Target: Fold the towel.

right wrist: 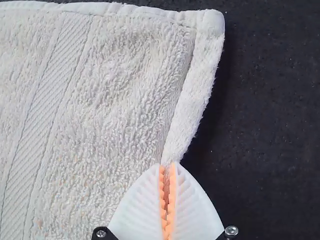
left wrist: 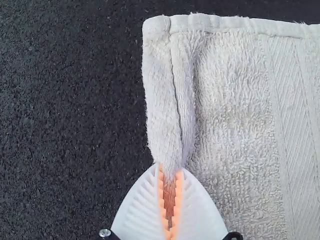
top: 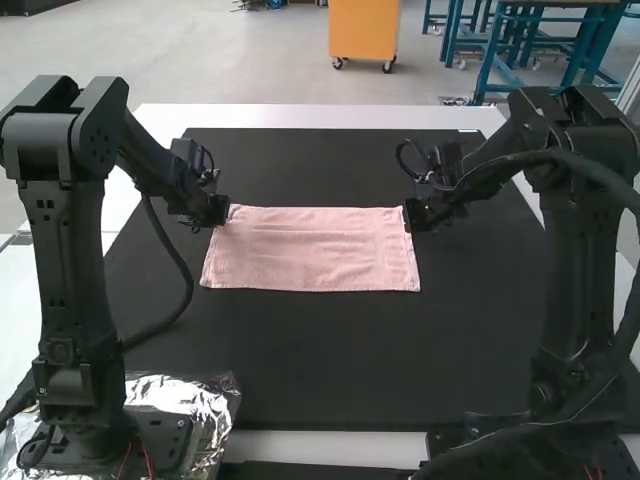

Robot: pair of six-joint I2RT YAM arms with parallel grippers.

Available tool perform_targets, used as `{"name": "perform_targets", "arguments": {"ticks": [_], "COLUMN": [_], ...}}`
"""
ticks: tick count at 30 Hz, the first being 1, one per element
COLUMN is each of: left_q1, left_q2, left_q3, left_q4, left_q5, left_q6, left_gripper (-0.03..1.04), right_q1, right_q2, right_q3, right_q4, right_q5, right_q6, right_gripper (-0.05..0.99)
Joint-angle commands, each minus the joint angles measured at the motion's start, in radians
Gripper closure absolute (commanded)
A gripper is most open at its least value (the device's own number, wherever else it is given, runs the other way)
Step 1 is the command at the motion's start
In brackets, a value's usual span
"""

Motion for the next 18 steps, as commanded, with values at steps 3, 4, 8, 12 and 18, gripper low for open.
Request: {"name": "perform_targets", "arguments": {"ticks": [3, 4, 8, 12, 18], "left_q1": [0.006, 0.006, 0.006, 0.002, 0.006], "left_q2": [0.005, 0.002, -0.026, -0.066, -0.096], "left_q3": [0.007, 0.010, 0.010, 0.015, 0.029], "left_q4": [0.012, 0.012, 0.012, 0.011, -0.034], "left_q5": [0.057, 0.060, 0.081, 0.087, 0.092], "left_q6": [0.009, 0.007, 0.009, 0.011, 0.015], "left_gripper": [0.99, 0.99, 0.99, 0.99, 0.99], "right_q1": [-0.001, -0.003, -0.003, 0.003, -0.004], "right_q2": [0.001, -0.005, -0.041, -0.074, -0.123], "right_q3": [-0.001, 0.001, 0.008, 0.024, 0.024], "right_q4": [-0.003, -0.003, -0.002, -0.005, -0.025], "right_q5": [-0.020, -0.023, -0.031, -0.034, -0.046], "right_q6": [-0.012, -0.011, 0.003, 0.017, 0.027], "right_gripper": [0.96, 0.96, 0.96, 0.96, 0.96]}}
